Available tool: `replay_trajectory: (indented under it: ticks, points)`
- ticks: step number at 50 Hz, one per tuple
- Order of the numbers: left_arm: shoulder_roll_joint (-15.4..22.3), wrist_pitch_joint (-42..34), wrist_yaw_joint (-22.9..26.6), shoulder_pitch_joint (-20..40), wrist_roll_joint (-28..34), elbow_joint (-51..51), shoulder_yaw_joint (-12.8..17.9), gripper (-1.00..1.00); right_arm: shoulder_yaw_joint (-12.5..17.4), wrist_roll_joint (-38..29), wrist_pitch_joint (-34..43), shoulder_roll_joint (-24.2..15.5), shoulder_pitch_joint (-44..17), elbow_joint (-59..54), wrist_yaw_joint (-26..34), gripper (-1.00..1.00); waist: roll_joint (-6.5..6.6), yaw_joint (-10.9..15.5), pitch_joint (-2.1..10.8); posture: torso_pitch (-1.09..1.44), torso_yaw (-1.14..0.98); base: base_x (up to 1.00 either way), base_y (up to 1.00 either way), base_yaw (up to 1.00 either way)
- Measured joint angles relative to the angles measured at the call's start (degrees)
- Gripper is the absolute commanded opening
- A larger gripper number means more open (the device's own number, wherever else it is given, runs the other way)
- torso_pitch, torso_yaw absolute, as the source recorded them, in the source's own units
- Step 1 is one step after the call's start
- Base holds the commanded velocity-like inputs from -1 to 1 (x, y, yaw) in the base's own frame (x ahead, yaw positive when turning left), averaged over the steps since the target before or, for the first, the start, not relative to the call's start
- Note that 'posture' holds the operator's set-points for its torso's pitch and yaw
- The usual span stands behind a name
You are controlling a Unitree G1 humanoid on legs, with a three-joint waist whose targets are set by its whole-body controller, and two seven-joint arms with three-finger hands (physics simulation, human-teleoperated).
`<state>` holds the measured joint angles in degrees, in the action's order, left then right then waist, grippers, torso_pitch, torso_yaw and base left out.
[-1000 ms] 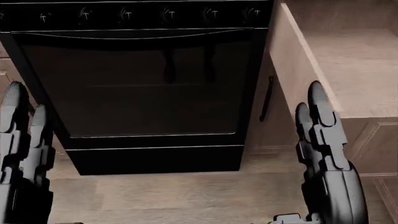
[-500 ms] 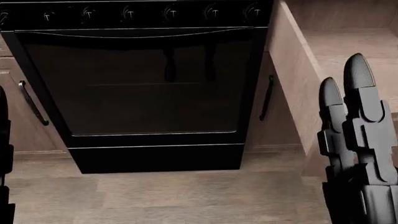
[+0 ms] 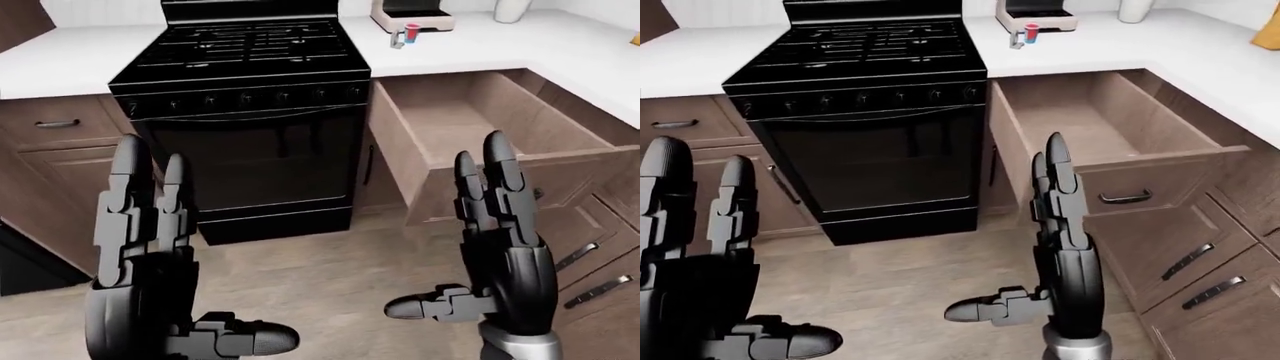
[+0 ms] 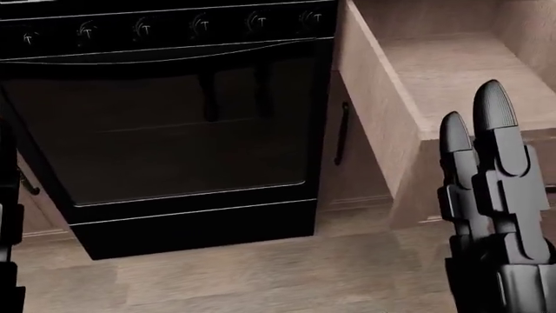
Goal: Close the right drawer.
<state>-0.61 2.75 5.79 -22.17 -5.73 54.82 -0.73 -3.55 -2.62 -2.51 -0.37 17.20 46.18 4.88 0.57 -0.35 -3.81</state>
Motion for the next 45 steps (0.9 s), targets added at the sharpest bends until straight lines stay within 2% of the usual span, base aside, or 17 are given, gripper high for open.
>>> replay_trajectory:
  ticks: [3,6,7,8,10,12,17,20,21,24,26,31,34,35,36,39,45]
  points:
    - [0.06,0.04,-0.24,-0.27,0.02,-0.28,-0.03,1.00,-0.31,-0.01,0.02,-0.06,0.02,-0.19,0.33,1.00,-0.89,0.02,0.55,0.00,0.00,0.00,0.00,-0.26]
    - [0.06,0.30,-0.20,-0.10,0.05,0.32,-0.45,1.00,-0.01,0.01,-0.18,-0.17,-0.02,0.34,0.28,1.00,-3.20,-0.06,1.25,0.00,0.00,0.00,0.00,-0.26]
    - [-0.17,0.45,-0.04,-0.02,0.05,0.20,-0.88,1.00,0.38,0.01,-0.32,-0.40,-0.05,0.28,0.16,1.00,-2.36,-0.49,0.93,0.00,0.00,0.00,0.00,-0.27]
    - [-0.15,0.50,0.09,-0.13,0.04,-0.03,-1.10,1.00,0.58,-0.01,-0.34,-0.41,0.05,0.00,0.06,1.00,-2.12,-0.60,0.81,0.00,0.00,0.00,0.00,-0.27]
    - [-0.01,0.31,0.25,-0.20,0.06,-0.61,-1.11,1.00,0.67,-0.08,-0.06,-0.32,0.36,-0.43,-0.15,1.00,-2.44,-0.64,1.14,0.00,0.00,0.00,0.00,-0.27]
    - [0.00,0.41,0.14,-0.12,0.18,-0.99,-0.82,1.00,0.49,-0.09,0.21,-0.31,0.19,-0.28,-0.17,1.00,-1.99,-0.37,1.24,0.00,0.00,0.00,0.00,-0.26]
    - [0.07,0.93,0.07,-0.15,0.26,-0.56,-1.08,1.00,0.18,0.18,0.27,-0.40,0.11,0.78,-0.03,1.00,0.85,0.07,0.19,0.00,0.00,0.00,0.00,-0.27]
    - [0.22,1.04,0.03,-0.10,0.20,-0.29,-0.85,1.00,0.04,0.01,0.24,-0.31,-0.09,0.66,-0.02,1.00,3.39,0.47,0.57,0.00,0.00,0.00,0.00,-0.26]
    - [0.38,1.04,-0.10,-0.08,0.18,-0.56,-0.43,1.00,-0.42,-0.06,0.34,-0.09,-0.14,0.19,0.09,1.00,2.64,0.90,0.37,0.00,0.00,0.00,0.00,-0.27]
    - [0.27,0.44,-0.42,-0.40,0.22,-1.33,-0.25,1.00,-0.76,-0.18,0.91,-0.21,0.25,-0.50,0.45,1.00,2.46,0.92,0.49,0.00,0.00,0.00,0.00,-0.26]
    - [0.28,0.21,-0.46,-0.24,0.26,-0.98,-0.46,1.00,-0.37,-0.17,1.02,-0.20,0.15,-0.04,0.36,1.00,1.74,0.69,0.87,0.00,0.00,0.00,0.00,-0.26]
    - [0.34,0.43,-0.47,0.06,0.23,-0.26,-0.44,1.00,-0.56,-0.16,0.29,-0.18,-0.17,0.83,0.28,1.00,-1.29,0.92,0.89,0.00,0.00,0.00,0.00,-0.26]
    - [0.30,0.52,-0.44,0.20,0.25,-0.32,-0.52,1.00,-0.45,-0.11,0.22,-0.21,-0.25,0.70,0.26,1.00,-3.99,0.58,1.51,0.00,0.00,0.00,0.00,-0.26]
    - [-0.02,0.51,-0.26,0.29,0.29,-0.79,-1.04,1.00,0.07,-0.10,0.20,-0.53,-0.26,0.32,0.13,1.00,-2.95,0.05,1.28,0.00,0.00,0.00,0.00,-0.26]
    - [0.01,0.39,-0.10,0.13,0.32,-1.19,-1.35,1.00,0.37,-0.12,0.34,-0.53,-0.13,-0.23,0.01,1.00,-2.60,-0.19,1.12,0.00,0.00,0.00,0.00,-0.26]
    - [0.18,-0.02,0.18,-0.20,0.36,-1.45,-1.25,1.00,0.33,-0.19,0.86,-0.48,0.27,-0.84,-0.23,1.00,-2.29,-0.47,1.29,0.00,0.00,0.00,0.00,-0.26]
    - [0.14,0.86,0.18,-0.23,0.22,-0.27,-1.21,1.00,-0.14,-0.25,0.14,-0.55,-0.02,-0.07,-0.08,1.00,1.49,0.09,0.16,0.00,0.00,0.00,0.00,-0.26]
